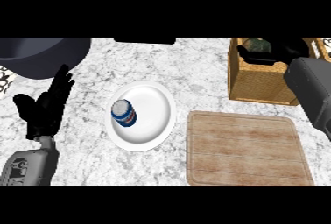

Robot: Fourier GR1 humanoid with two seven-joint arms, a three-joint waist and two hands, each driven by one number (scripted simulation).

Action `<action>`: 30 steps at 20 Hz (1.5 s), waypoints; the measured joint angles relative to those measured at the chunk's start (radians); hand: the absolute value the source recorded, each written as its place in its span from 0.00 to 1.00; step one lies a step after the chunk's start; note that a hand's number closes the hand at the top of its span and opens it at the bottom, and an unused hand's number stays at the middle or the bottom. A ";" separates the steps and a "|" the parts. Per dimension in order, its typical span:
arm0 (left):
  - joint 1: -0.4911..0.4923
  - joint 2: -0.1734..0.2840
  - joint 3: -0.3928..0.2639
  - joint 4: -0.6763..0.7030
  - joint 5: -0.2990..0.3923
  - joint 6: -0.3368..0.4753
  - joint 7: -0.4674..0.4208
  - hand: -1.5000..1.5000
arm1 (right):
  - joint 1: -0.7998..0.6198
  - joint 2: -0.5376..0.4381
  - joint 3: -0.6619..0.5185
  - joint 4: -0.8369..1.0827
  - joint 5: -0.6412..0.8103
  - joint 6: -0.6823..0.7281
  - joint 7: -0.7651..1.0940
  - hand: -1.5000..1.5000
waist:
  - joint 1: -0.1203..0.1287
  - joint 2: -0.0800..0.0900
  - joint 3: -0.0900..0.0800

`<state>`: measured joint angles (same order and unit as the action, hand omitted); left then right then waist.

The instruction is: Pick the squash from the cutting board and place it in the basket

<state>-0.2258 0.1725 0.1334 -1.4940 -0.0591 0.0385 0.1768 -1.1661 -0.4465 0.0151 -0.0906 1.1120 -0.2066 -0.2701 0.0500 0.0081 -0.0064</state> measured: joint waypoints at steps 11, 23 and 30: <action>0.005 0.005 0.012 -0.017 0.010 0.000 0.018 0.50 | 0.020 -0.008 -0.207 -0.057 -0.222 0.022 -0.105 0.00 | -0.016 0.000 0.005; 0.013 0.005 0.019 0.004 0.003 0.004 -0.010 0.50 | 0.032 -0.165 -0.454 -0.061 -0.486 0.218 -0.084 0.00 | -0.025 0.002 0.006; 0.004 0.005 0.019 0.010 0.004 0.002 -0.014 0.50 | 0.137 -0.306 -0.516 -0.056 -0.561 0.392 -0.173 0.00 | -0.019 0.005 0.006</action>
<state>-0.2220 0.1773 0.1521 -1.4843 -0.0549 0.0410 0.1633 -1.0291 -0.7522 -0.5010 -0.1468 0.5515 0.1855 -0.4435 0.0310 0.0132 -0.0002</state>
